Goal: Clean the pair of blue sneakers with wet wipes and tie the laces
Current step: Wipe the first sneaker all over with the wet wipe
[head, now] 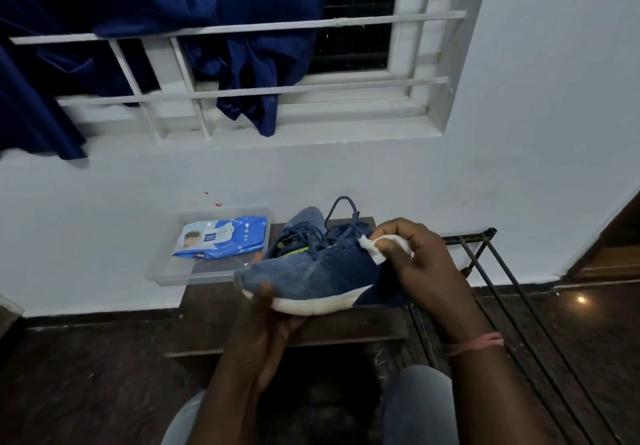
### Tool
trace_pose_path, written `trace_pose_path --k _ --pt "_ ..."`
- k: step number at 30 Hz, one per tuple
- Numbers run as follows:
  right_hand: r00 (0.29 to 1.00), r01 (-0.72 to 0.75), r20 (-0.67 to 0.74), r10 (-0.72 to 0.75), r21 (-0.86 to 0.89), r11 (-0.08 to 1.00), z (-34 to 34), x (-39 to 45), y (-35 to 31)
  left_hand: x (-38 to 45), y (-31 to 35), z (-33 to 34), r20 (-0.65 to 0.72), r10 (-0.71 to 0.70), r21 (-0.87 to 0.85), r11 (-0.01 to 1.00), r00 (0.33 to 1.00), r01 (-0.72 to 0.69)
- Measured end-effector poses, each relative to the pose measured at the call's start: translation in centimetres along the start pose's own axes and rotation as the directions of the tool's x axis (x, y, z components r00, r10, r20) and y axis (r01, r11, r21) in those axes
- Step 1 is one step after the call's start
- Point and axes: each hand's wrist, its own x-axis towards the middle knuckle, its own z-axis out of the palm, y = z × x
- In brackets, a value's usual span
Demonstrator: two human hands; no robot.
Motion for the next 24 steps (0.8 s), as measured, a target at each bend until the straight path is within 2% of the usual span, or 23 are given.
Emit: trace_pose_path --k 1,3,5,6,8,10,12,14,16,17,18,21,22,24 --pt "0.999 0.001 -0.045 -0.001 -0.001 1.000 0.5 -0.2 -0.4 -0.4 -0.3 0.1 0.004 0.023 0.021 1.000 1.000 -0.023" --pt "0.980 -0.001 -0.199 -0.025 -0.130 0.992 1.5 -0.7 -1.2 -1.2 -1.4 0.4 -0.045 0.068 -0.013 0.998 0.997 -0.069" --pt "0.921 -0.020 -0.380 -0.087 -0.268 0.963 2.4 -1.8 -1.6 -1.7 -2.2 0.4 -0.116 0.103 -0.048 0.993 0.988 -0.109" --pt "0.901 0.000 -0.415 -0.129 -0.299 0.954 2.9 -2.6 -1.9 -1.9 -2.3 0.4 -0.131 0.115 -0.063 0.990 0.985 -0.124" --pt "0.917 0.060 -0.357 -0.175 -0.312 0.948 4.5 -4.2 -2.6 -2.4 -2.3 0.9 -0.120 0.116 -0.083 0.988 0.986 -0.127" --pt "0.950 0.101 -0.240 -0.202 -0.374 0.922 6.6 -6.2 -3.2 -3.0 -2.4 1.2 -0.152 0.115 -0.112 0.985 0.982 -0.133" --pt "0.945 0.150 -0.191 -0.264 -0.463 0.873 7.7 -7.7 -3.8 -3.5 -2.5 1.3 -0.182 0.098 -0.169 0.977 0.978 -0.129" --pt "0.916 0.083 -0.283 -0.284 -0.559 0.825 6.7 -7.2 -4.0 -4.0 -2.4 1.5 -0.181 0.092 -0.175 0.977 0.979 -0.124" --pt "0.862 -0.086 -0.466 -0.199 -0.522 0.848 4.9 -5.9 -3.7 -4.4 -2.3 1.8 -0.153 0.115 -0.148 0.979 0.981 -0.138" --pt "0.849 -0.114 -0.501 -0.169 -0.486 0.867 4.3 -5.4 -3.7 -4.5 -2.2 2.0 -0.151 0.117 -0.143 0.980 0.982 -0.139" --pt "0.867 -0.073 -0.462 -0.185 -0.486 0.871 4.4 -5.3 -4.0 -4.6 -2.2 2.0 -0.158 0.114 -0.147 0.980 0.981 -0.137" --pt "0.926 0.164 -0.197 -0.321 -0.557 0.814 7.0 -6.9 -5.2 -4.6 -1.7 2.2 -0.164 0.108 -0.158 0.978 0.980 -0.134" --pt "0.925 0.178 -0.176 -0.335 -0.578 0.796 6.9 -6.9 -5.2 -4.6 -1.5 2.1 -0.162 0.112 -0.150 0.979 0.980 -0.137" --pt "0.910 0.051 -0.310 -0.274 -0.574 0.817 5.3 -5.6 -4.3 -4.5 -1.1 2.0 -0.140 0.120 -0.120 0.983 0.983 -0.137"
